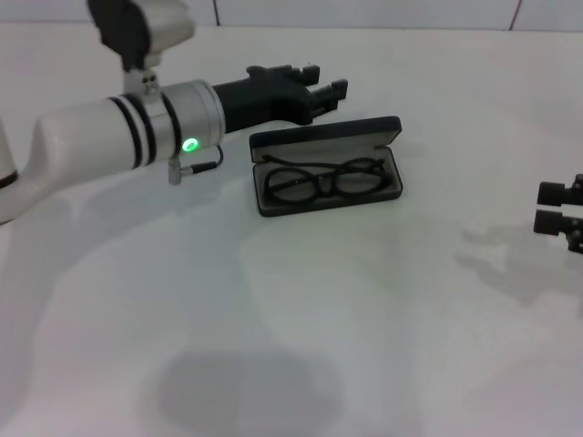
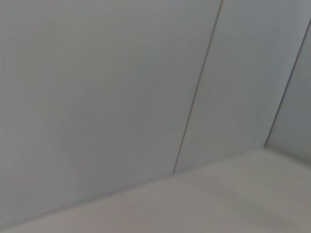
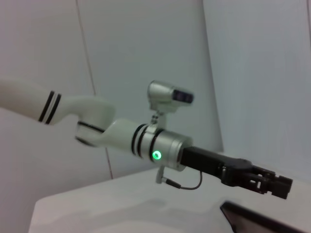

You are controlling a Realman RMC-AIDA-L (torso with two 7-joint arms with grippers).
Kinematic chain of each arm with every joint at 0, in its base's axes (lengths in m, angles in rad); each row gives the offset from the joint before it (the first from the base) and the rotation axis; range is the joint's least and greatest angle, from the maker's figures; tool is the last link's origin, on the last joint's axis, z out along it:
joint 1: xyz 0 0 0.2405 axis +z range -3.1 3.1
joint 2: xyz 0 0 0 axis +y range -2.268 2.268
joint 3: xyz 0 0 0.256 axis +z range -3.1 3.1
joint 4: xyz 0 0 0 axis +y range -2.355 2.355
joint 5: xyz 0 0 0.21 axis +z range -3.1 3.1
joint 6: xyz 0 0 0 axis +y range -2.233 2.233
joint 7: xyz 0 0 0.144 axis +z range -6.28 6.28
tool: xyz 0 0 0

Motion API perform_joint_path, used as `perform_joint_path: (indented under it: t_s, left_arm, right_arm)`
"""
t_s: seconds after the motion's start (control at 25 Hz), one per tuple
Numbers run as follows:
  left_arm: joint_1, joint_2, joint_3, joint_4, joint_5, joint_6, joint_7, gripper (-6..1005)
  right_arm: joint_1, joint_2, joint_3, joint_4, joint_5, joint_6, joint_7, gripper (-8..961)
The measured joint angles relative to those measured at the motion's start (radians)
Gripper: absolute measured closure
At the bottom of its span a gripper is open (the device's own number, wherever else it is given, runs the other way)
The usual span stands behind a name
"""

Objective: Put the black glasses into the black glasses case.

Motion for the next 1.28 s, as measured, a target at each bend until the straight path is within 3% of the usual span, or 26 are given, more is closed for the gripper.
perform_joint_path:
  t_s: [0.28,0.56,0.92,1.12,1.28]
  left_arm:
    - [-0.006,0.004,0.168,0.003,-0.001,-0.105,-0.077,516]
    - [0.003,0.004,0.268,0.012,0.003,-0.077,-0.09,516]
    - [0.061,0.001,0.273,0.054,-0.018,-0.052,-0.044,515]
    - [0.122,0.012,0.255,0.131,-0.064,0.207,-0.007,515]
    - [0.166,0.041,0.179,0.126,-0.056,0.498,0.041,508]
  right_arm:
    - [-0.035,0.02,-0.006,-0.042,-0.015,0.013,0.0,640]
    - [-0.035,0.028,-0.008,-0.044,-0.037,0.014,0.0,640]
    - [-0.029,0.034,-0.009,-0.049,-0.03,0.016,0.001,640]
    - [-0.024,0.044,-0.008,-0.042,0.022,0.007,-0.034,640]
    - [-0.026,0.065,-0.007,-0.04,0.072,0.007,-0.077,587]
